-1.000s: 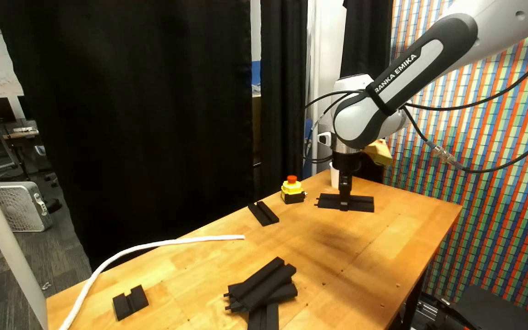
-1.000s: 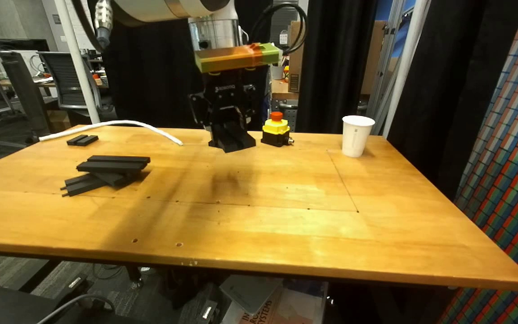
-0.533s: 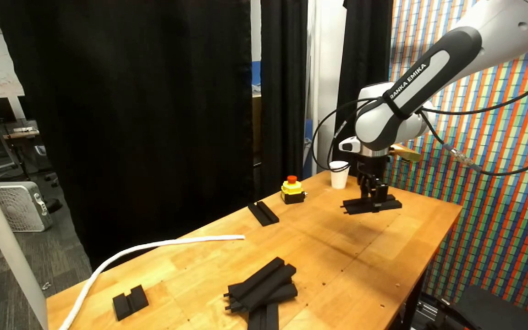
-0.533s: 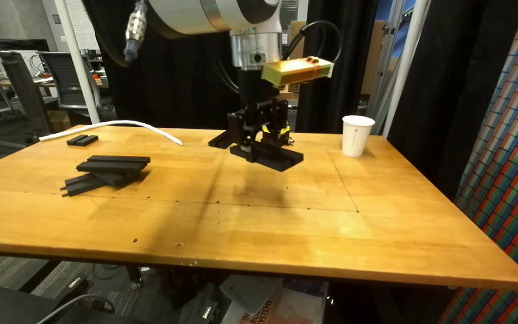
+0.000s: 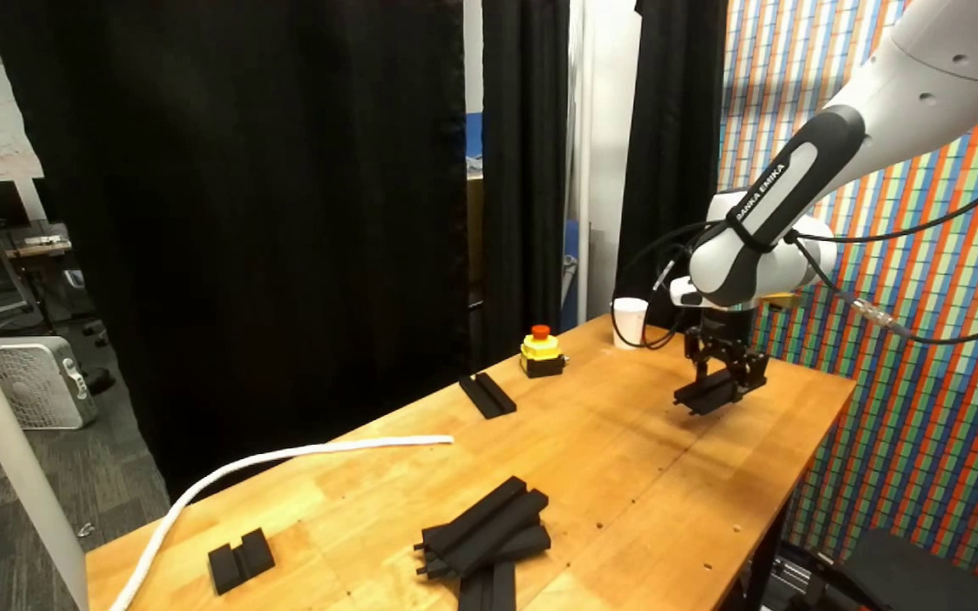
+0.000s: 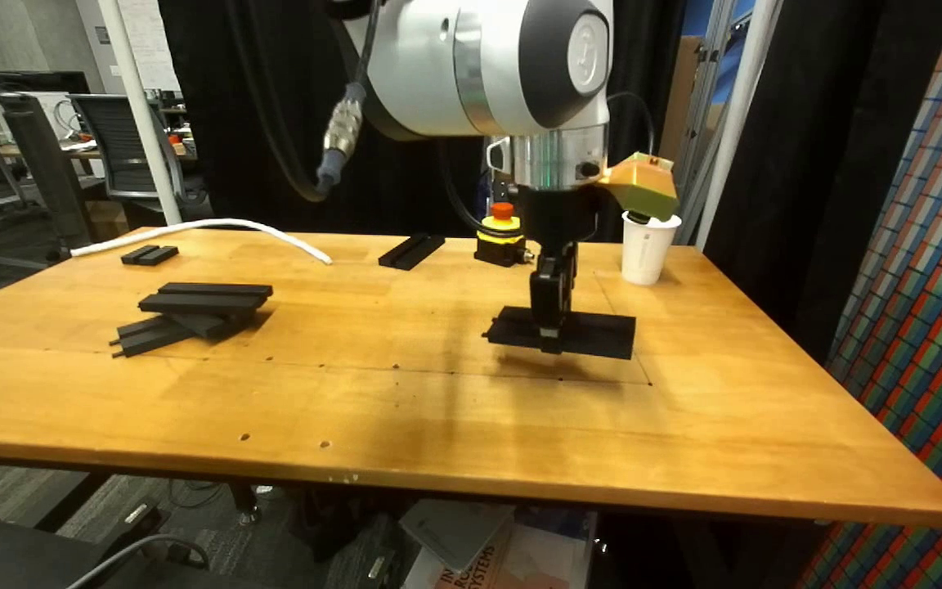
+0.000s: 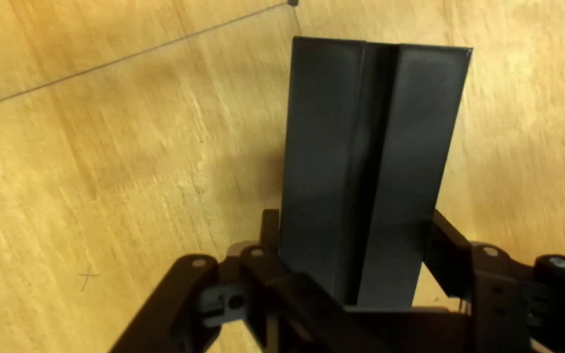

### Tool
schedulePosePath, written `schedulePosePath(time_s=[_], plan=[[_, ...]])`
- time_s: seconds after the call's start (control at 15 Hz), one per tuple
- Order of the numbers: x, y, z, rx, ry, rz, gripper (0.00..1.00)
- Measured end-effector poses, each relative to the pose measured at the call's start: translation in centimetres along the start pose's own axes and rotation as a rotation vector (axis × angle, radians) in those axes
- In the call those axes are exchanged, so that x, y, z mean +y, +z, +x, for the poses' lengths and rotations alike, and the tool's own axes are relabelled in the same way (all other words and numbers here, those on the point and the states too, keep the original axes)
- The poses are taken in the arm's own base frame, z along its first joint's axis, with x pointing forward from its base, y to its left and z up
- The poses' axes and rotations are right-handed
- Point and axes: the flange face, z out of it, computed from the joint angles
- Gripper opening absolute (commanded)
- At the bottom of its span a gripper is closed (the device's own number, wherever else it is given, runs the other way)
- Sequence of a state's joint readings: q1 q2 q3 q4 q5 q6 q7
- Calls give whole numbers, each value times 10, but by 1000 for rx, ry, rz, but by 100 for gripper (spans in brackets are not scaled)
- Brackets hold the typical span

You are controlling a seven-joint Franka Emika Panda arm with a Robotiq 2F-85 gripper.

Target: Connect three black boards together

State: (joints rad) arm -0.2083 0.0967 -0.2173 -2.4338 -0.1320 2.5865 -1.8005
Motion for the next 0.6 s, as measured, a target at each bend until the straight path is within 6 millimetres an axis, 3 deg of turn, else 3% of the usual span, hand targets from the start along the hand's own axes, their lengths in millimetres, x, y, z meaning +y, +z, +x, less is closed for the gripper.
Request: schedulePosePath(time_s=[0.33, 0.6], plan=[[14, 37, -10, 27, -209, -28, 46], [31, 52, -22, 48, -278, -52, 46]])
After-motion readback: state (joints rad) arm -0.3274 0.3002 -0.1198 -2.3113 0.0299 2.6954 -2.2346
